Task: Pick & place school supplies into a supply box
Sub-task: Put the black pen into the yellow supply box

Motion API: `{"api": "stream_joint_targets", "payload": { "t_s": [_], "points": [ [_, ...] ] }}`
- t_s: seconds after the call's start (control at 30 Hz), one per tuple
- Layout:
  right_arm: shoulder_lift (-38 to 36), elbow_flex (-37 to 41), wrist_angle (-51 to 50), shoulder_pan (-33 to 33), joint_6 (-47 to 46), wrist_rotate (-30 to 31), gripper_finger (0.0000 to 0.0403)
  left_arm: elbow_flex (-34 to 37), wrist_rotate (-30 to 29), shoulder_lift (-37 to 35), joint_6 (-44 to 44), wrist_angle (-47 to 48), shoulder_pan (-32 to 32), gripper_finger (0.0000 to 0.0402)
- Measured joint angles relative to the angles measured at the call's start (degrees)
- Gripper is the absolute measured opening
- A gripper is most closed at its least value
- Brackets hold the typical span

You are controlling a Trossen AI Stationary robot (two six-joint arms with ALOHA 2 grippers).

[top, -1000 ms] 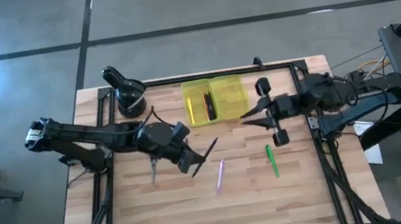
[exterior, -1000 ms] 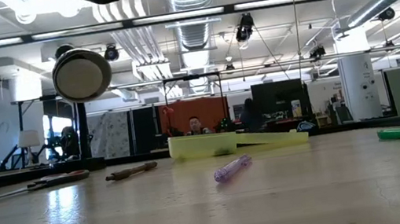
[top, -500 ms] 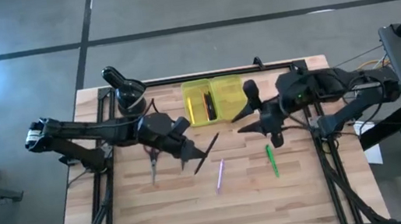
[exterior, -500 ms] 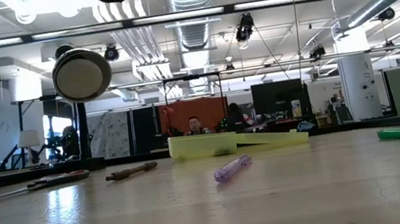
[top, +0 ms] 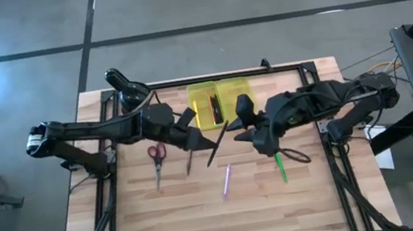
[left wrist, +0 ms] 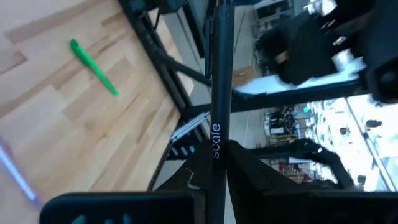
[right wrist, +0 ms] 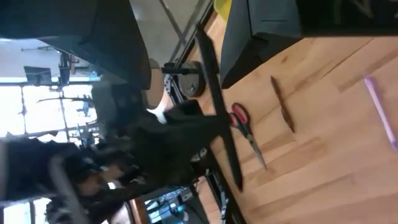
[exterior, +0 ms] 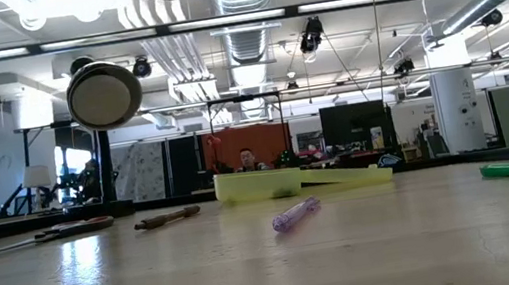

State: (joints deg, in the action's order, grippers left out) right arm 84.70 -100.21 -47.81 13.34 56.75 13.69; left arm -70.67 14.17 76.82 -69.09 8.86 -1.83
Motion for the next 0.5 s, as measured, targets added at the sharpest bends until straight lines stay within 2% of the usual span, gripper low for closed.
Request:
{"api": "stream_joint_targets", "payload": {
  "t_s": [0.17,0.33,0.5],
  "points": [
    [1.56,-0.04,0.02,0.0,2.74,0.15,0.0176,0.0,0.07,0.28,-0.23,-2.68,1.77,0.0014],
    [2.82,0.0,0.11,0.0,4.59,5.85,0.0169,0.0,0.52,0.28,-0.51,-4.72,3.13,0.0014],
    [3.74,0.0,0.44,-0.11,6.28,7.5,0.0159,0.0,0.99,0.3,-1.13,-6.03,3.9,0.0014]
  ]
}}
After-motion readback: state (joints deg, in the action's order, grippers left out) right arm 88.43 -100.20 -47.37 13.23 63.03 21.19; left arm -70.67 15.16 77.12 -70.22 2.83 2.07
